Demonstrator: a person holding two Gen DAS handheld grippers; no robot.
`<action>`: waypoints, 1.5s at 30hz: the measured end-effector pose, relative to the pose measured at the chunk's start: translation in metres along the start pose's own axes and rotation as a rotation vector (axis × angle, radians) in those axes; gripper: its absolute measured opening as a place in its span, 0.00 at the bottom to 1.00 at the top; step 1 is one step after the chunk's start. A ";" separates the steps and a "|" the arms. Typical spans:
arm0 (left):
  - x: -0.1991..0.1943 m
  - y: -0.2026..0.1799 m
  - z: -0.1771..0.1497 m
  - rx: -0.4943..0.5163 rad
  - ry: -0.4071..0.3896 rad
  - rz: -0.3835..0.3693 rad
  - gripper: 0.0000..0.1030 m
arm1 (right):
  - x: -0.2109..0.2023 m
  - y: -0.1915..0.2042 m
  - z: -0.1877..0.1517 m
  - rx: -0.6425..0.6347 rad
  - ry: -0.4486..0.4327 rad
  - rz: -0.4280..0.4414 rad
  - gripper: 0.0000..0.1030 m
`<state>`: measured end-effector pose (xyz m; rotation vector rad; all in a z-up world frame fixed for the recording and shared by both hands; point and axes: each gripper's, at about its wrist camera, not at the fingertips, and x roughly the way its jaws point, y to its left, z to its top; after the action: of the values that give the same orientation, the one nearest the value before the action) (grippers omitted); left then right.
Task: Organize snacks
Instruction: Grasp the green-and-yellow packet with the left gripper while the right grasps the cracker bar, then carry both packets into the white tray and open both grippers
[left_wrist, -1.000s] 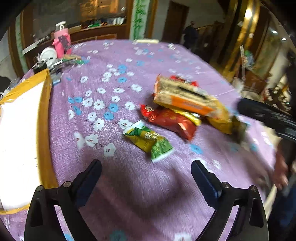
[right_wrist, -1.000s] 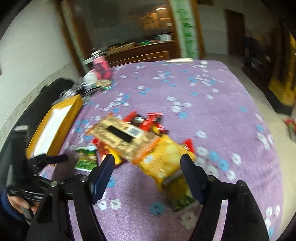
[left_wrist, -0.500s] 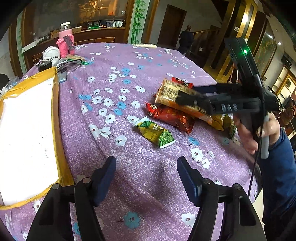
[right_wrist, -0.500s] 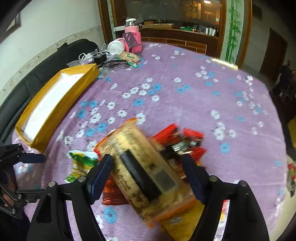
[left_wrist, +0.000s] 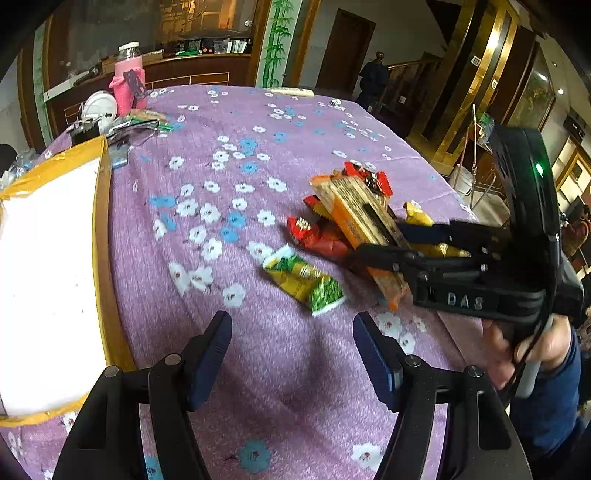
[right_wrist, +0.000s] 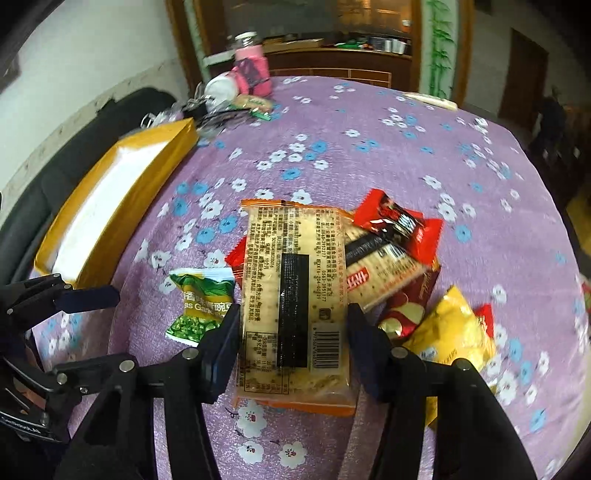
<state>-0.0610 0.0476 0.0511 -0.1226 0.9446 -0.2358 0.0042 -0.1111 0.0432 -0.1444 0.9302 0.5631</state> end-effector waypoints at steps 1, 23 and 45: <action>0.002 -0.001 0.002 -0.003 0.001 -0.002 0.69 | -0.001 -0.003 -0.002 0.018 -0.009 0.009 0.53; 0.062 -0.009 0.021 -0.041 0.013 0.019 0.40 | -0.015 -0.032 -0.016 0.138 -0.165 0.080 0.53; 0.018 0.014 0.017 -0.105 -0.077 -0.034 0.38 | -0.015 -0.028 -0.016 0.160 -0.161 0.137 0.53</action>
<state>-0.0350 0.0568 0.0438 -0.2425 0.8793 -0.2112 0.0004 -0.1466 0.0427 0.1082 0.8286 0.6143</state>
